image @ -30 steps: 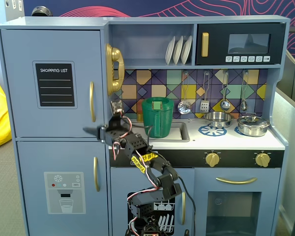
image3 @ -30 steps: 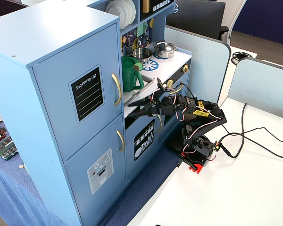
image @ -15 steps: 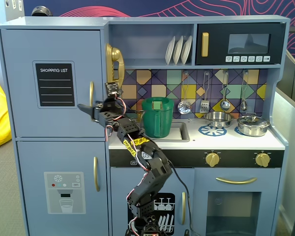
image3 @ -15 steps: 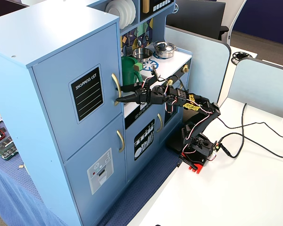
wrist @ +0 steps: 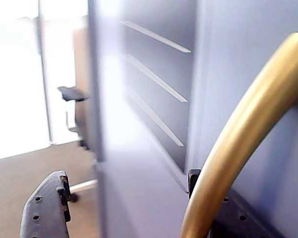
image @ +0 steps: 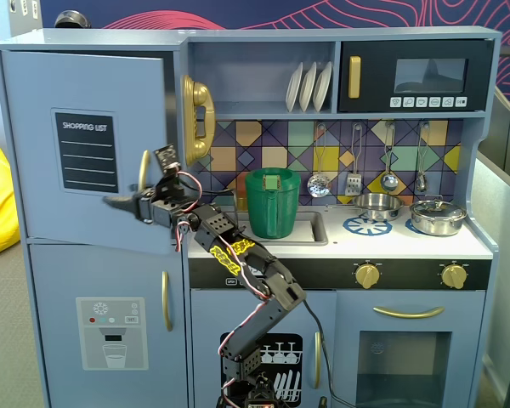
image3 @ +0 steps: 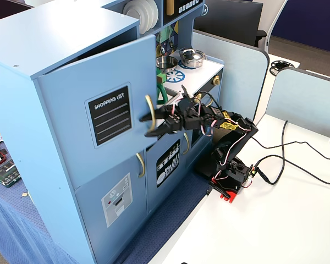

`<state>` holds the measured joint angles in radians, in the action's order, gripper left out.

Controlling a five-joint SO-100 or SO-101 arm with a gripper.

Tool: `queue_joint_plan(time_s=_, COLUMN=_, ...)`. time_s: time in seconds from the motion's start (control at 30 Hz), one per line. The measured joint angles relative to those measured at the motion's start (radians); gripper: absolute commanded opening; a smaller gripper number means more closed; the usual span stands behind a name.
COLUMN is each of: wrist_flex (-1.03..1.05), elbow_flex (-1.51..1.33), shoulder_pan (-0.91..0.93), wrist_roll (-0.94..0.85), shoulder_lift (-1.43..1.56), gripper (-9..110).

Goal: Open the left cabinet door

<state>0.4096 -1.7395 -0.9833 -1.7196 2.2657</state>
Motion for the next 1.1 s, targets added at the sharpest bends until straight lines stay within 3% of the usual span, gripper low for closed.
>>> queue_joint_plan(time_s=0.27, wrist_flex=0.146, elbow_flex=-0.026, shoulder_pan=-0.071, wrist_roll=-0.035, shoulder_lift=0.204, gripper=22)
queue_joint_plan(time_s=0.6, wrist_flex=0.383, elbow_flex=-0.101, shoulder_pan=0.086, wrist_roll=0.041, shoulder_lift=0.495, gripper=22)
queue_joint_plan(time_s=0.83, wrist_flex=0.405, elbow_flex=-0.086, shoulder_pan=0.258, wrist_roll=0.126, shoulder_lift=0.428, gripper=22)
queue_joint_plan(time_s=1.1, wrist_flex=0.288, elbow_flex=0.025, shoulder_pan=0.327, wrist_roll=0.135, shoulder_lift=0.156, gripper=22)
